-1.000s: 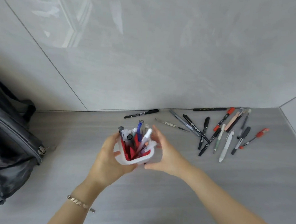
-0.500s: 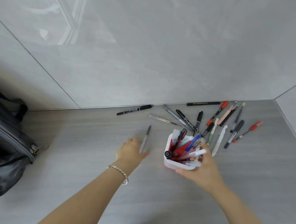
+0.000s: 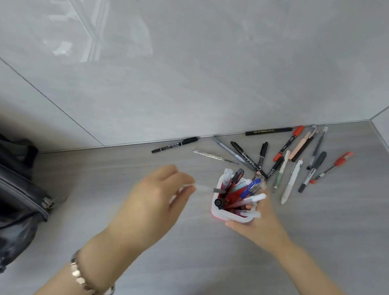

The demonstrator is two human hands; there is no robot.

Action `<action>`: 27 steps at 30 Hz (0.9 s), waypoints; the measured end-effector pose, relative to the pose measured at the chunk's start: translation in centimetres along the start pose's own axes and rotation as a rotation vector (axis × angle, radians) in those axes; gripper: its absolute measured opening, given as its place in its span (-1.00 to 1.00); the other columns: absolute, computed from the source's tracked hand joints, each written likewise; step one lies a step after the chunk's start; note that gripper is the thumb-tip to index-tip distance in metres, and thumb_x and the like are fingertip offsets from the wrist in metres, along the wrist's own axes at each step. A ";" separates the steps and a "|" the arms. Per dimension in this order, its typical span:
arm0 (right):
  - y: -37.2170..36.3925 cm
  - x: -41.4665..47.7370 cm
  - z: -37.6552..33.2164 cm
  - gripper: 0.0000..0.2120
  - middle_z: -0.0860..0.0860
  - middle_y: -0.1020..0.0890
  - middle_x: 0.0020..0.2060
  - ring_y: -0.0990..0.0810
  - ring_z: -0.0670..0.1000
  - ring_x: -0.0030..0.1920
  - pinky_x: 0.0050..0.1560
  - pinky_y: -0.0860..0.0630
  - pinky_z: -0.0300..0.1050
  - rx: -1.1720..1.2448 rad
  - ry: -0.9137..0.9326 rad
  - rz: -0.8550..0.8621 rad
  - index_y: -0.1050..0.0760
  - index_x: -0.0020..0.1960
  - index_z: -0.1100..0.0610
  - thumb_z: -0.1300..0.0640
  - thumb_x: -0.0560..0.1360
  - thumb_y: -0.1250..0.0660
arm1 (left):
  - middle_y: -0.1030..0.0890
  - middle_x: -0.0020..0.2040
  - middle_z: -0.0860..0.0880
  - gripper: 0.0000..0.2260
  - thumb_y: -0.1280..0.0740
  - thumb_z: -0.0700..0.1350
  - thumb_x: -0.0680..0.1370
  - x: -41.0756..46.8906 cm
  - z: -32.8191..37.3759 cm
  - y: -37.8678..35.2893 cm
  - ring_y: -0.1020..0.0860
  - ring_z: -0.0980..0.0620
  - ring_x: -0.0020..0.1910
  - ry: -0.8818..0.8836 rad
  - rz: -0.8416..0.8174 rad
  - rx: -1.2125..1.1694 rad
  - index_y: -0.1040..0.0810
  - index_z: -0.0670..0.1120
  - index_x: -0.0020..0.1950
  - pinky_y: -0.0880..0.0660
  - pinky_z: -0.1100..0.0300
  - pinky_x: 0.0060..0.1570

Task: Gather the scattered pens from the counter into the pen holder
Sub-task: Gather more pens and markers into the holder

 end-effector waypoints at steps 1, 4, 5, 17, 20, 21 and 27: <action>-0.1 0.0 -0.1 -0.28 -0.17 -0.62 -0.01 -0.62 -0.22 0.01 0.12 -0.56 -0.15 0.012 -0.013 -0.029 -0.27 0.27 0.00 0.13 0.22 -0.56 | -0.50 -0.30 0.06 -0.79 -0.17 -0.03 0.48 0.3 0.3 -1.3 -0.43 0.12 -0.26 -0.040 -0.045 0.081 -0.55 -0.09 -0.14 -0.48 0.23 -0.38; 0.3 0.1 -0.9 -0.46 -0.22 -0.59 -0.08 -0.61 -0.28 -0.04 -0.02 -0.54 -0.39 -0.011 0.028 -0.028 -0.42 0.12 -0.01 0.41 0.29 -0.49 | -0.53 -0.35 -0.04 -0.92 -0.31 -0.11 0.38 1.5 1.1 -6.6 -0.52 -0.04 -0.35 -0.148 -0.177 0.311 -0.52 -0.11 -0.28 -0.47 0.21 -0.56; 0.6 0.2 -0.9 -0.43 -0.19 -0.63 -0.08 -0.62 -0.25 -0.02 0.00 -0.56 -0.36 -0.057 0.050 -0.015 -0.41 0.09 -0.09 0.40 0.28 -0.51 | -0.54 -0.35 -0.03 -0.94 -0.39 -0.14 0.32 1.9 1.4 -8.1 -0.53 -0.04 -0.37 -0.174 -0.193 0.343 -0.53 -0.09 -0.28 -0.43 0.26 -0.55; 0.8 0.8 -1.2 -0.63 0.10 -0.68 -0.12 -0.69 -0.03 -0.12 -0.20 -0.62 -0.25 -0.056 0.052 -0.035 -0.52 0.03 0.19 0.34 0.27 -0.51 | -0.17 0.50 0.03 -0.49 -0.23 -0.15 0.54 11.0 -9.1 -13.6 -0.11 -0.01 0.48 -0.017 -0.601 0.433 -0.13 0.01 0.44 -0.14 -0.01 0.42; 0.7 0.8 -1.6 -0.66 0.10 -0.67 -0.13 -0.69 -0.09 -0.17 -0.21 -0.62 -0.24 -0.009 0.045 -0.050 -0.53 -0.01 0.20 0.31 0.25 -0.51 | -0.04 0.53 0.06 -0.39 -0.24 -0.15 0.52 12.3 -9.0 -16.5 0.03 0.02 0.51 -0.193 -0.686 0.559 0.01 0.03 0.47 -0.06 -0.02 0.45; 0.6 0.8 -1.8 -0.68 0.14 -0.66 -0.14 -0.68 -0.09 -0.19 -0.20 -0.63 -0.22 -0.001 0.042 -0.052 -0.54 -0.04 0.21 0.29 0.24 -0.51 | -0.06 0.53 0.05 -0.40 -0.24 -0.14 0.53 12.7 -8.9 -17.2 0.01 0.02 0.51 -0.217 -0.682 0.575 0.01 0.02 0.47 -0.07 -0.03 0.45; 0.8 0.6 -1.5 -0.56 0.02 -0.69 -0.13 -0.67 -0.14 -0.07 -0.09 -0.58 -0.34 -0.024 0.034 -0.044 -0.49 0.09 0.15 0.35 0.27 -0.53 | -0.46 0.26 -0.07 -0.71 -0.19 -0.12 0.56 11.3 -8.5 -18.0 -0.38 -0.07 0.24 -0.252 -0.648 0.584 -0.35 -0.09 0.28 -0.29 0.04 0.27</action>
Point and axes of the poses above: each hand's wrist, its own x-axis towards the middle knuckle, its own y-axis out of the back of the hand, z = x × y, the point moved 6 cm from there along x, towards the middle knuckle
